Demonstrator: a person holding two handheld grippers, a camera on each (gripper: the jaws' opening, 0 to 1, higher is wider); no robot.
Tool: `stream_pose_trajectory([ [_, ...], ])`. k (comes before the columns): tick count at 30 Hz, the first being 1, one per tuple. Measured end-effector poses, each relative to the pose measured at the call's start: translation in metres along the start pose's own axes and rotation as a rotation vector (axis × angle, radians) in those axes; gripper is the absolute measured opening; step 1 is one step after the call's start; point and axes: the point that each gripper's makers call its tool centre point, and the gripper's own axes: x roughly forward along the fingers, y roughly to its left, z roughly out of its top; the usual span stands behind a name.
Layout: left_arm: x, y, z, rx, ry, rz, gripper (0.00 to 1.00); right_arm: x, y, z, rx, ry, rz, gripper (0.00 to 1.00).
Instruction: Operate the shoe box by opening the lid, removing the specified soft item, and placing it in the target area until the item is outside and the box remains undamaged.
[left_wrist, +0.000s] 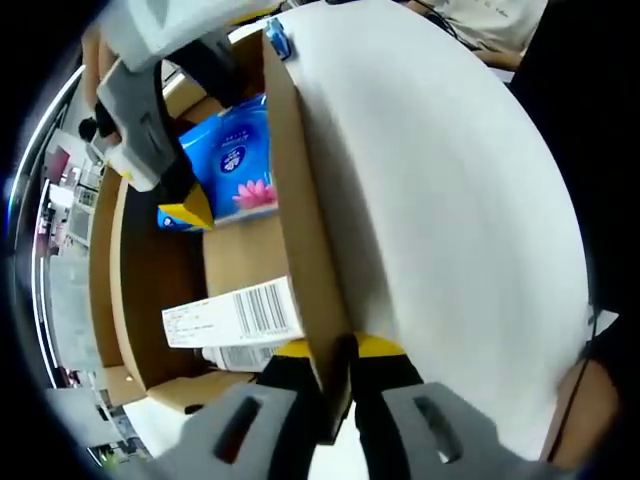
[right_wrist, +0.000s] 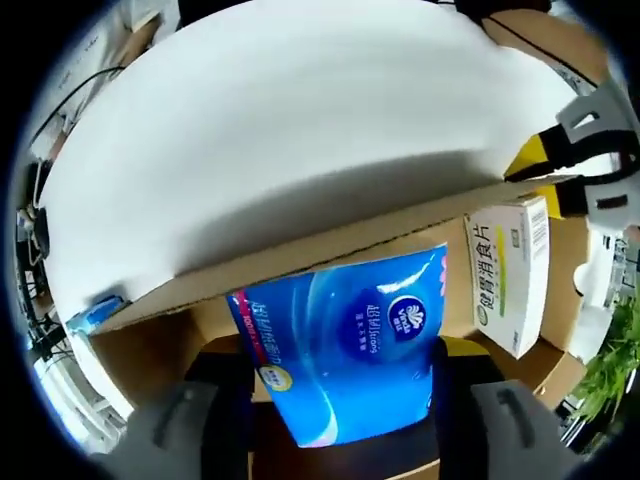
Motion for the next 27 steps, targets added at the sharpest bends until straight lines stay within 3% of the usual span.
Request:
stream_pose_trajectory([
  [10, 0.000, 0.000, 0.002, 0.014, -0.014, -0.003, 0.08, 0.021, 0.002, 0.004, -0.052, -0.011, 0.072, 0.84],
  [17, 0.000, -0.001, 0.001, 0.016, -0.013, -0.003, 0.08, 0.024, 0.000, 0.005, -0.039, -0.006, 0.134, 0.87],
  [27, 0.000, -0.001, 0.001, 0.017, -0.014, -0.002, 0.08, 0.023, 0.001, 0.006, -0.037, -0.034, 0.136, 0.88],
])
